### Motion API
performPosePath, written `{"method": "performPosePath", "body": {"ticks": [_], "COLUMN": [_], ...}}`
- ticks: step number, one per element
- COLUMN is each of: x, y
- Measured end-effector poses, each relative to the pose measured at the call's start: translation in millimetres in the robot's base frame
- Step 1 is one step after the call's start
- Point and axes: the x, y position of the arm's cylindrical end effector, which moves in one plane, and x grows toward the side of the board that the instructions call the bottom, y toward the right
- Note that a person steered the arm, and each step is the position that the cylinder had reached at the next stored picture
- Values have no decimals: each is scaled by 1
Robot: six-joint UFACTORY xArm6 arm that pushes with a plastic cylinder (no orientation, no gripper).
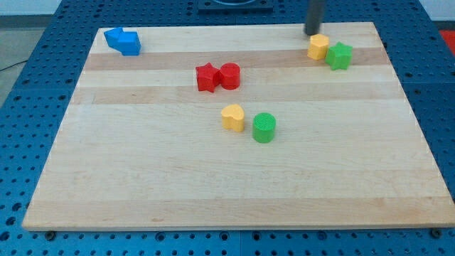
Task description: Separate yellow hexagon from green star
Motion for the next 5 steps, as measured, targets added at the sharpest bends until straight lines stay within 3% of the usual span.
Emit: {"method": "performPosePath", "body": {"ticks": [2, 4, 5], "x": [41, 44, 73], "y": [6, -31, -31]}}
